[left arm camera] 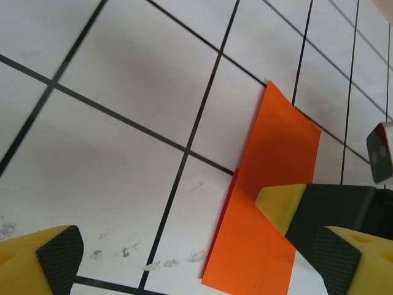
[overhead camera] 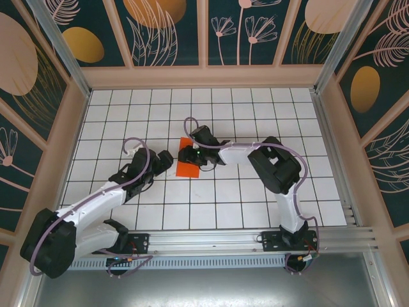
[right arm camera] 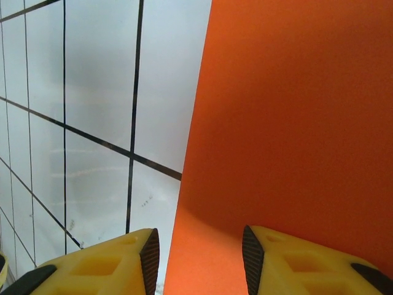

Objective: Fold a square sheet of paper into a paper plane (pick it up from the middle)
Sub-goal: Move the paper to the center of the table.

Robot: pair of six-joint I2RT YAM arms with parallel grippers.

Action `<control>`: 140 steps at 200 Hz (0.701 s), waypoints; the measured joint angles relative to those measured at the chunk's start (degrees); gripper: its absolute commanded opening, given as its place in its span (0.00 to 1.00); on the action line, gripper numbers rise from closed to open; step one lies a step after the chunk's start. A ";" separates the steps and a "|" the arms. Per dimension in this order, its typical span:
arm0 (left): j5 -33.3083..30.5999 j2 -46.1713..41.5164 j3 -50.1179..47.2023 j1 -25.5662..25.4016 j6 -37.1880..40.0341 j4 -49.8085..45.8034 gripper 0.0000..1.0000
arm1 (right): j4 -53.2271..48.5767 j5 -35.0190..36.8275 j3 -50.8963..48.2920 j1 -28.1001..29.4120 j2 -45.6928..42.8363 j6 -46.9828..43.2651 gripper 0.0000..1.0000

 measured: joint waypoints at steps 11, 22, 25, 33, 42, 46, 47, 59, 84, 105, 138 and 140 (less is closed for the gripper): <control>1.64 0.42 0.00 0.00 0.57 0.59 0.97 | 0.11 0.00 -2.12 0.00 -1.49 -0.74 0.42; 3.69 0.63 -0.02 0.00 1.40 1.79 0.93 | 0.33 0.00 -5.31 -0.02 -3.67 -1.62 0.42; 4.09 0.68 -0.04 0.00 1.33 2.16 0.92 | 0.20 0.02 -6.40 -0.07 -4.57 -1.97 0.41; 5.92 0.79 -0.15 0.00 1.75 3.61 0.88 | 0.07 0.00 -8.72 -0.17 -6.36 -2.51 0.41; 7.91 0.96 -0.39 0.00 2.16 5.27 0.83 | -0.22 -0.09 -11.04 -0.35 -8.17 -2.99 0.41; 8.81 1.14 -0.57 0.00 1.81 6.14 0.80 | -0.31 -0.07 -12.07 -0.46 -9.09 -3.10 0.41; 8.98 1.16 -0.61 0.00 1.90 6.27 0.79 | -0.31 -0.07 -12.24 -0.48 -9.22 -3.17 0.41; 11.47 1.90 -1.11 -0.04 1.38 8.57 0.68 | -0.52 -0.15 -14.56 -0.94 -11.26 -3.41 0.41; 14.97 4.37 -1.79 -1.64 0.57 12.00 0.42 | -0.13 -0.22 -18.12 -2.08 -14.78 -3.06 0.40; 16.74 6.82 -1.86 -5.01 -1.07 14.88 0.28 | 2.34 -0.26 -20.55 -2.99 -17.99 -1.62 0.30; 18.91 11.91 -1.86 -9.94 -3.21 19.93 0.11 | 6.58 -1.07 -23.17 -3.85 -20.00 0.92 0.14; 19.06 12.35 -1.86 -10.12 -3.54 20.24 0.10 | 6.73 -1.29 -23.30 -3.85 -20.00 0.98 0.13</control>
